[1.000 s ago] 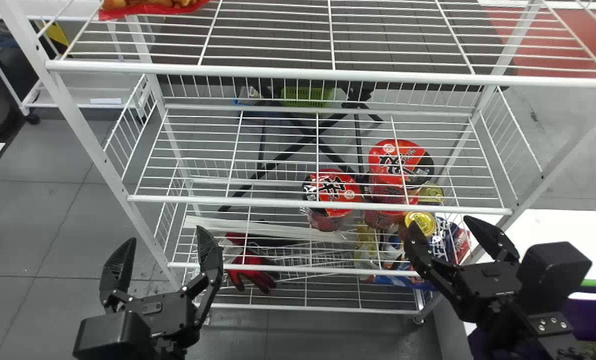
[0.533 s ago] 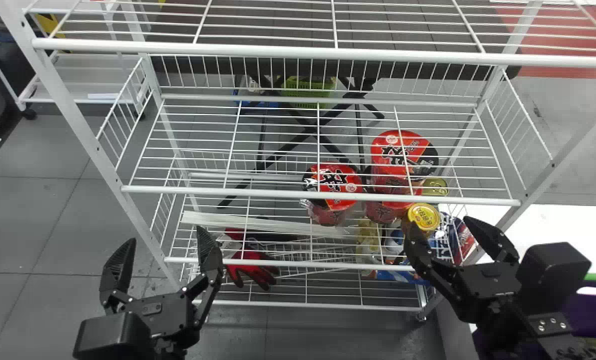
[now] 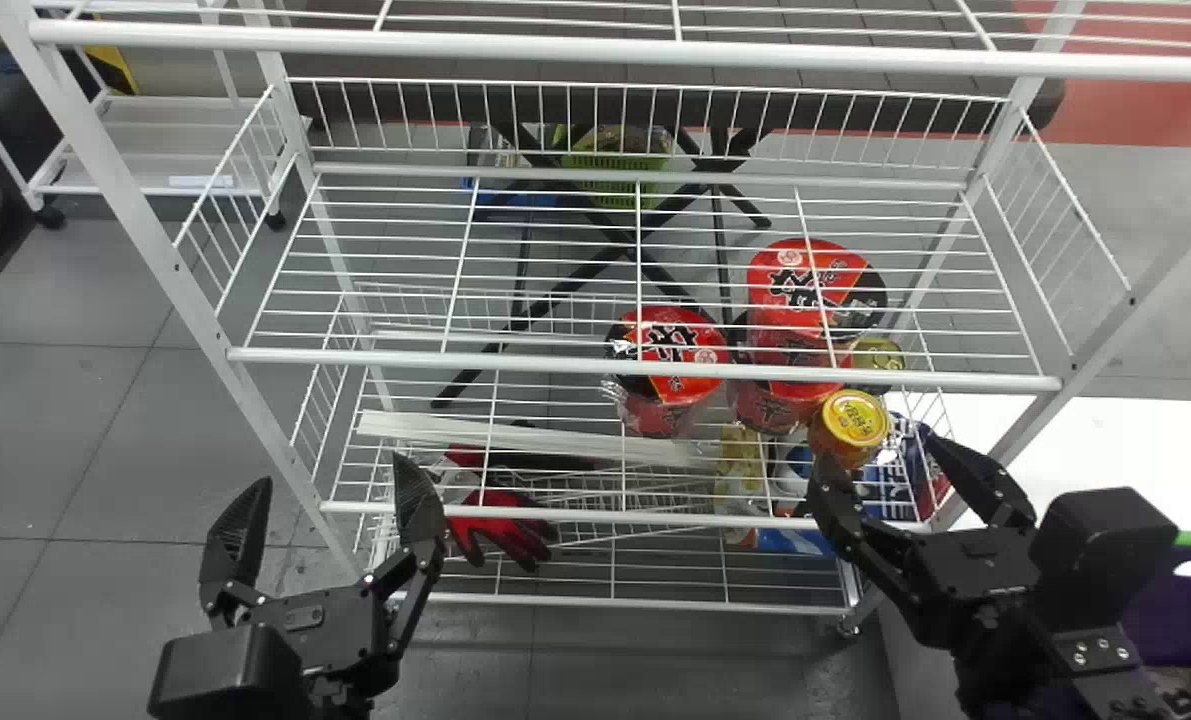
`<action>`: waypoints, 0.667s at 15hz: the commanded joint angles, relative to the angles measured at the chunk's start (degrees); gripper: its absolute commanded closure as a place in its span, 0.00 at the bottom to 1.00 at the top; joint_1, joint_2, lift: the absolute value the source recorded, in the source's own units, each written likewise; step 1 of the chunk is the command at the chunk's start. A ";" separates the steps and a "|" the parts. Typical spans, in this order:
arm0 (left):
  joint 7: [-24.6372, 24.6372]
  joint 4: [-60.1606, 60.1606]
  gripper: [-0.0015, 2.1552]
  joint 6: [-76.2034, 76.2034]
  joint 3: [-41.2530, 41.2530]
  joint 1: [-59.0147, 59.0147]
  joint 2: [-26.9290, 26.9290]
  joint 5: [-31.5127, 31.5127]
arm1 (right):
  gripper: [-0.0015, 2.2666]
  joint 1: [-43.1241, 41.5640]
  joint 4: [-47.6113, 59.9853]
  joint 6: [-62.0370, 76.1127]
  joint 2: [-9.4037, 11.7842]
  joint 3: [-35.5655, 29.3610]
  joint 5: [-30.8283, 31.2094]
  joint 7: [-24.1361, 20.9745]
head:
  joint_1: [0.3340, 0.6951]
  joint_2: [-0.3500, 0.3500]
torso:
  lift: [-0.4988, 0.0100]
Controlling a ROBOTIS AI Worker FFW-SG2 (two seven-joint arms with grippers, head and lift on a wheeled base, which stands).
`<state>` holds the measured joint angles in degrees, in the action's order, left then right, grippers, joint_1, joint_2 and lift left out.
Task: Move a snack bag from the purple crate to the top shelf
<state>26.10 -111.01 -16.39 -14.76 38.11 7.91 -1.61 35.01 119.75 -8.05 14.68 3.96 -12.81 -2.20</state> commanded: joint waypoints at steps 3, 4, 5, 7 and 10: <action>0.00 0.18 0.04 0.00 0.00 -0.14 0.00 -0.06 | 0.07 -0.12 -0.22 0.00 0.00 0.08 -0.02 0.00 | 1.00 0.47 | 0.21; 0.00 0.18 0.04 0.00 0.00 -0.14 0.00 -0.06 | 0.07 -0.20 -0.31 0.00 -0.09 0.00 -0.02 0.00 | 1.00 0.47 | 0.20; 0.00 0.27 0.04 0.00 0.00 -0.23 0.00 -0.06 | 0.07 -0.20 -0.31 0.00 0.00 0.00 -0.02 0.00 | 1.00 0.47 | 0.19; 0.09 0.27 0.04 0.00 0.00 -0.23 0.00 -0.15 | 0.07 -0.20 -0.31 0.00 0.00 0.00 -0.02 0.00 | 1.00 0.47 | 0.18; 0.26 0.36 0.04 0.00 0.00 -0.23 0.00 -0.15 | 0.07 -0.20 -0.40 0.00 0.00 0.00 -0.02 0.00 | 1.00 0.47 | 0.15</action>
<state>26.27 -110.70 -16.40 -14.76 37.88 7.91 -1.75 34.80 119.36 -8.03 14.66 3.96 -12.83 -2.20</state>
